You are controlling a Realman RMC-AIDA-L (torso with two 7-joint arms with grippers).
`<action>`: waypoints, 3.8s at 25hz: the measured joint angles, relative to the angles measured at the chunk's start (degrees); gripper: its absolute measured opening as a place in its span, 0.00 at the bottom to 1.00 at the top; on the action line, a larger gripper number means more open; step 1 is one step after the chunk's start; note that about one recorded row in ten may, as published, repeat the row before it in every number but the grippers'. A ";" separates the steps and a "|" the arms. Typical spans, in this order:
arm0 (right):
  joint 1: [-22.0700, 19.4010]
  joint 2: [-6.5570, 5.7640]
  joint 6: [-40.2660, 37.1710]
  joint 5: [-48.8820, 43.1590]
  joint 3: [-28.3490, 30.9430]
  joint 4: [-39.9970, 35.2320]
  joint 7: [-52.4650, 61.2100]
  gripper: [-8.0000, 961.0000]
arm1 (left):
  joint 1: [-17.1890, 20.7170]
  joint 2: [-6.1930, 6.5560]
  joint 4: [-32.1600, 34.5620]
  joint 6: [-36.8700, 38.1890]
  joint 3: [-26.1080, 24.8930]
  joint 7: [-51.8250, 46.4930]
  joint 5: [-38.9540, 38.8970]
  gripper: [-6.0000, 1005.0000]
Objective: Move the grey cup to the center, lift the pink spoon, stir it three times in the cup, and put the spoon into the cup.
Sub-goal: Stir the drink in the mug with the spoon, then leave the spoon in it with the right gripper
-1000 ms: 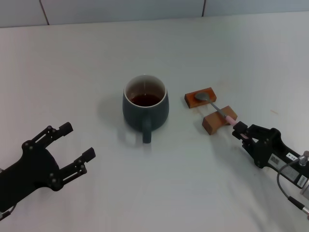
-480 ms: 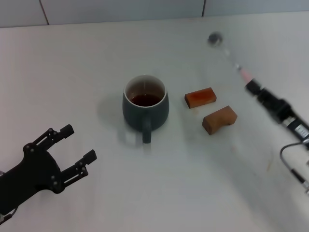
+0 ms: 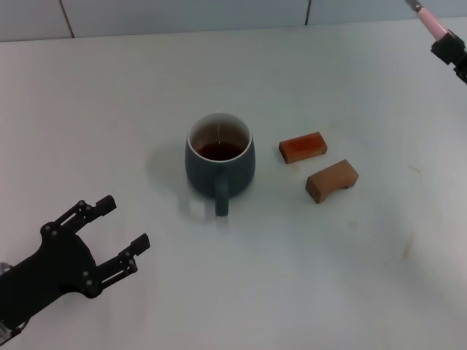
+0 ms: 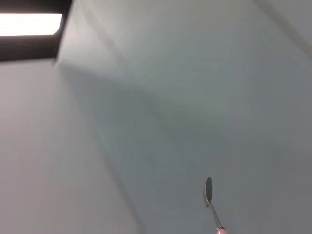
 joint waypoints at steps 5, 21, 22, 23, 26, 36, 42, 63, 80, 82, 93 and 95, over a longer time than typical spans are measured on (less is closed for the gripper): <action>5.20 -1.10 -2.38 0.15 -6.85 -9.98 7.34 0.13 | 0.09 -0.09 0.00 -0.88 0.29 0.96 0.16 0.81; 17.28 -3.23 4.36 -1.45 -42.65 -37.53 39.90 0.13 | 0.18 -0.09 -0.03 -2.25 0.88 1.91 0.11 0.81; 18.22 -3.71 4.40 -1.90 -44.41 -38.17 41.56 0.13 | 0.18 -0.09 -0.03 -2.25 0.88 1.91 0.11 0.81; 19.20 -4.21 4.43 -2.44 -45.83 -38.43 43.11 0.13 | 0.17 -0.09 -0.09 -2.44 0.88 1.93 -0.05 0.81; 23.06 -5.49 4.82 -6.29 -48.67 -38.67 48.39 0.13 | 0.05 -0.09 -0.14 -2.46 0.79 1.94 -0.21 0.81; 35.27 -4.96 5.14 -19.27 -57.13 -36.58 54.28 0.13 | -0.55 -0.16 -0.43 -3.27 0.35 1.96 -0.26 0.81; 41.66 -3.31 5.45 -26.49 -61.17 -34.29 56.26 0.13 | -0.78 -0.18 -0.54 -3.58 0.26 1.96 -0.33 0.81; 54.02 1.80 17.43 -36.90 -69.43 -19.35 57.02 0.14 | -0.96 -0.19 -0.54 -3.96 -0.44 1.89 -1.15 0.81; 55.14 3.32 19.90 -36.76 -74.33 -16.22 56.88 0.14 | -0.88 -0.27 -0.54 -3.90 -0.44 1.84 -1.74 0.81; 55.22 3.36 19.85 -36.44 -74.22 -16.22 56.88 0.14 | -0.82 -0.27 -0.54 -3.90 -0.44 1.83 -1.73 0.81; 55.98 3.43 20.83 -38.79 -74.78 -15.84 57.70 0.14 | -0.80 -0.27 -0.54 -3.95 -0.44 1.71 -1.72 0.81; 56.22 3.43 19.39 -38.79 -74.87 -15.83 57.42 0.14 | -0.78 -0.27 -0.54 -3.95 -0.44 1.70 -1.73 0.81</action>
